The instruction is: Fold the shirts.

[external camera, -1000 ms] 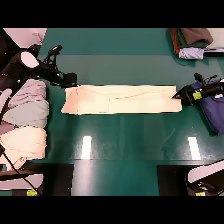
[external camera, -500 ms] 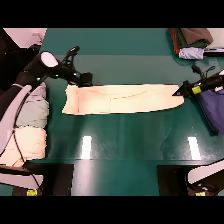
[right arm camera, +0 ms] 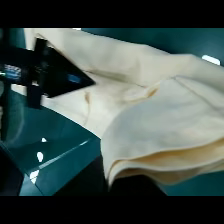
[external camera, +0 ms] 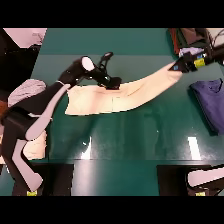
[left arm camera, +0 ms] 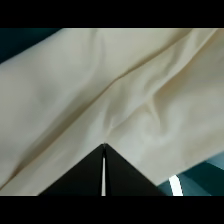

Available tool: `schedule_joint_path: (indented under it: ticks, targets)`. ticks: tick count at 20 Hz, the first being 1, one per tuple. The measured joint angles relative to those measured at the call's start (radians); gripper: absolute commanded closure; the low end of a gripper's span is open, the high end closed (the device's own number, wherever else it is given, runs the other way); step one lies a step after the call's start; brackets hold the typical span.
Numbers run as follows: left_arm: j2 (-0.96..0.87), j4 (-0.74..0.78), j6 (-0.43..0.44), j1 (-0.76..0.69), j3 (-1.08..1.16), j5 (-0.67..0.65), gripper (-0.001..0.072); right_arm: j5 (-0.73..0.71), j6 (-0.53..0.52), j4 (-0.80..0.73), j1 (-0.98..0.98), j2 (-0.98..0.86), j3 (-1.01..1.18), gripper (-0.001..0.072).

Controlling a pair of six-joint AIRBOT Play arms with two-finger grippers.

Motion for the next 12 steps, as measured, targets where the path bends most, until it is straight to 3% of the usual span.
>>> schedule_joint_path:
  ticks: [5, 12]
  targets:
    - [-0.063, -0.003, -0.026, -0.029, 0.027, 0.028, 0.0681, -0.013, 0.01, 0.036, 0.145, 0.008, 0.127, 0.0697]
    - [-0.071, 0.005, -0.029, -0.025, 0.033, 0.02, 0.0682, -0.063, -0.019, 0.046, 0.268, 0.008, 0.128, 0.0697]
